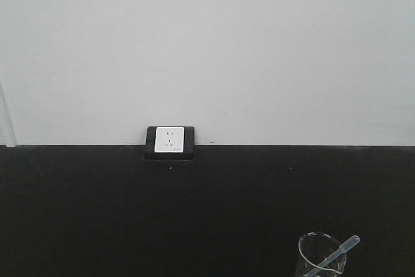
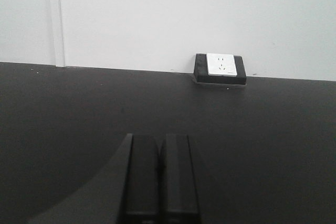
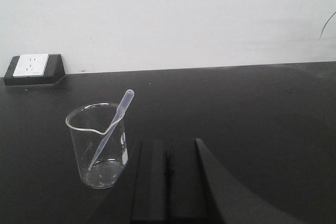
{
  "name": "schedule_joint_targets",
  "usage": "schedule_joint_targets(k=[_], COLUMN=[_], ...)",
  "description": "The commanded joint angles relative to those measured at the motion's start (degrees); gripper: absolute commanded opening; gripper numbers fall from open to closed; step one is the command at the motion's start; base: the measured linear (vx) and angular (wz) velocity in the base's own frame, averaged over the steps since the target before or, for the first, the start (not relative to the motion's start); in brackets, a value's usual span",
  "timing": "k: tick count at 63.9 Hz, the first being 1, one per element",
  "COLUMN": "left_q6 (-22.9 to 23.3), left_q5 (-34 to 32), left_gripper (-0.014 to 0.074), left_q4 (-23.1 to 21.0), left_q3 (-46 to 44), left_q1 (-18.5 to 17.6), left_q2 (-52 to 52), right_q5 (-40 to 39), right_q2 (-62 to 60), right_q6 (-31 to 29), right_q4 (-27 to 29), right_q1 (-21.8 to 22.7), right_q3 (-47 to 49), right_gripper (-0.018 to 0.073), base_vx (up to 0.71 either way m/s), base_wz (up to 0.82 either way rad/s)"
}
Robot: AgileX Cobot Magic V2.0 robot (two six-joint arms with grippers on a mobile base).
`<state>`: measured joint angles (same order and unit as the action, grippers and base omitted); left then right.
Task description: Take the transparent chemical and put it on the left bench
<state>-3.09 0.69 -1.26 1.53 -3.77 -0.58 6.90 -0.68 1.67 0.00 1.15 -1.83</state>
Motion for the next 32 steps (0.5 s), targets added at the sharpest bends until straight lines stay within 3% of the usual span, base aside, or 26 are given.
schedule_joint_targets(k=[1,32], left_q6=[0.45,0.45], left_q5=[-4.49,-4.49], left_gripper=[-0.0004,-0.0004], left_q4=[-0.04,-0.04], left_q3=[0.93,0.93], left_q1=[-0.1,-0.1], left_q2=[-1.1,-1.1], right_q5=[-4.74,-4.74], right_q2=[-0.54,-0.54], right_q6=[-0.1,-0.1], right_q4=[0.0,0.0], right_q1=[0.19,0.19], right_q3=[-0.33,-0.33], right_gripper=[-0.0008,-0.0008], base_vx=[0.0,0.0], base_wz=[0.0,0.0])
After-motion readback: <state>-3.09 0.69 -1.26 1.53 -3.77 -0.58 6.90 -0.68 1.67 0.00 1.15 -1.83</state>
